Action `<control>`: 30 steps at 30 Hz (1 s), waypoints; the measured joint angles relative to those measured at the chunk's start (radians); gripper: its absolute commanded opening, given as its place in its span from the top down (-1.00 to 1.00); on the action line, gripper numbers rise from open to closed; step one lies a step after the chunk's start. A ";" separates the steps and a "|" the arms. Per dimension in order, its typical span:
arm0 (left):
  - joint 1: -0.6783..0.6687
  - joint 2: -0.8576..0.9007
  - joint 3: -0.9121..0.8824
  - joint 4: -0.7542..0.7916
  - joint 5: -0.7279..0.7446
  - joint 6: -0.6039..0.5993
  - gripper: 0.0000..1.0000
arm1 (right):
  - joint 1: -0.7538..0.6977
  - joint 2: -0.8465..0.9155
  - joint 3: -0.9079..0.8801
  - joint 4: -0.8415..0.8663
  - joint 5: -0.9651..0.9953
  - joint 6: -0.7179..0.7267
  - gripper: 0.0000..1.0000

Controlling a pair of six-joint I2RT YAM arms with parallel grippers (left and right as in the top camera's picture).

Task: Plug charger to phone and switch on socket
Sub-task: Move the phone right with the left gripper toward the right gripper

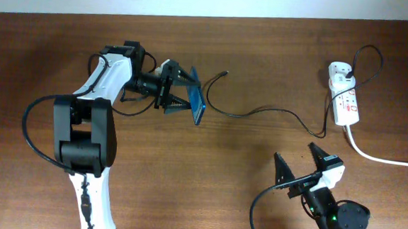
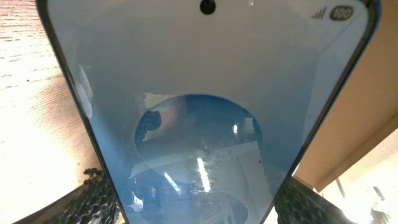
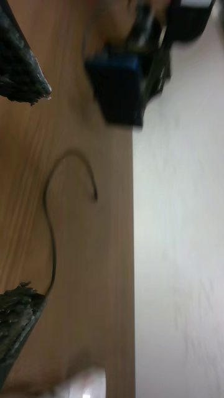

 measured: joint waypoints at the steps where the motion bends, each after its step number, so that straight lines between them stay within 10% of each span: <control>1: 0.000 0.000 0.000 -0.001 0.000 0.000 -0.31 | 0.000 0.006 0.018 -0.002 -0.047 0.039 -0.97; 13: 0.000 0.001 0.000 -0.012 0.010 0.000 -0.33 | 0.057 0.725 0.654 -0.105 -0.512 0.202 -0.97; 21: 0.000 0.002 0.000 -0.017 0.011 0.000 -0.33 | 0.099 1.095 0.724 0.209 -0.598 0.241 -0.73; 30: 0.000 0.002 0.000 -0.017 0.014 0.000 -0.33 | 0.635 1.162 0.726 0.066 0.342 0.169 -0.90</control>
